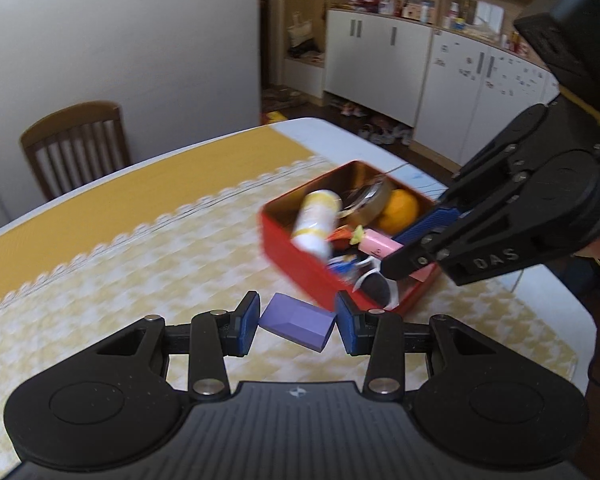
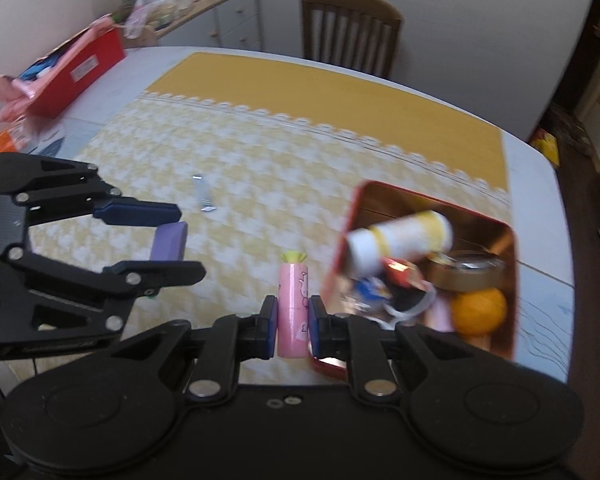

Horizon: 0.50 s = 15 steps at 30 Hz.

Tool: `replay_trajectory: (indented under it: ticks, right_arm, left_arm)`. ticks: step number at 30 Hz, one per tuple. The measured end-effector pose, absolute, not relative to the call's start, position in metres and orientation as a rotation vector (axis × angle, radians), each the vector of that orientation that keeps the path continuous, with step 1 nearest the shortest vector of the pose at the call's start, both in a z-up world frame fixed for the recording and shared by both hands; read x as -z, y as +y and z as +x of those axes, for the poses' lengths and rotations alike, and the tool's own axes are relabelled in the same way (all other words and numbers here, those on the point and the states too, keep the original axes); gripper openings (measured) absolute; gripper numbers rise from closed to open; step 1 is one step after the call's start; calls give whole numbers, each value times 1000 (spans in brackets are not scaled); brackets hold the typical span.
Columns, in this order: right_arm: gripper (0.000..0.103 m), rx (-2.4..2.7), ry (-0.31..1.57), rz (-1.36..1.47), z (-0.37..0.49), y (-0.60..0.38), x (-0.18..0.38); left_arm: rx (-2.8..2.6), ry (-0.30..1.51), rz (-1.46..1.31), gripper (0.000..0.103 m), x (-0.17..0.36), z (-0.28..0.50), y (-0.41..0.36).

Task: Organize rigid objects
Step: 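Carry the purple eraser and pink lighter into the red tin and open both grippers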

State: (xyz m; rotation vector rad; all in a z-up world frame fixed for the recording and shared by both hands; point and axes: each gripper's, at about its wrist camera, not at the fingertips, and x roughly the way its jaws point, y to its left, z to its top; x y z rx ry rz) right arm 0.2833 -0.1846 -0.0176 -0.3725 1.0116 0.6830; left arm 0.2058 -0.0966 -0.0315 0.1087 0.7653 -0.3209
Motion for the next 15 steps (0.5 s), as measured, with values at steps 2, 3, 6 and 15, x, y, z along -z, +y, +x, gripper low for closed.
replay_trajectory:
  ticks: [2, 3, 6, 15]
  right_arm:
    - [14, -659, 1013, -366, 291, -200, 19]
    - [14, -647, 1015, -363, 295, -208, 20]
    - [14, -615, 1021, -356, 307, -228, 24]
    - [14, -561, 1058, -337, 342, -270, 42]
  left_arm:
    - [342, 768, 121, 40, 33, 213, -114]
    - [353, 771, 126, 40, 35, 215, -123]
    - [382, 793, 132, 40, 41, 227, -147]
    - [379, 854, 149, 40, 65, 265, -189]
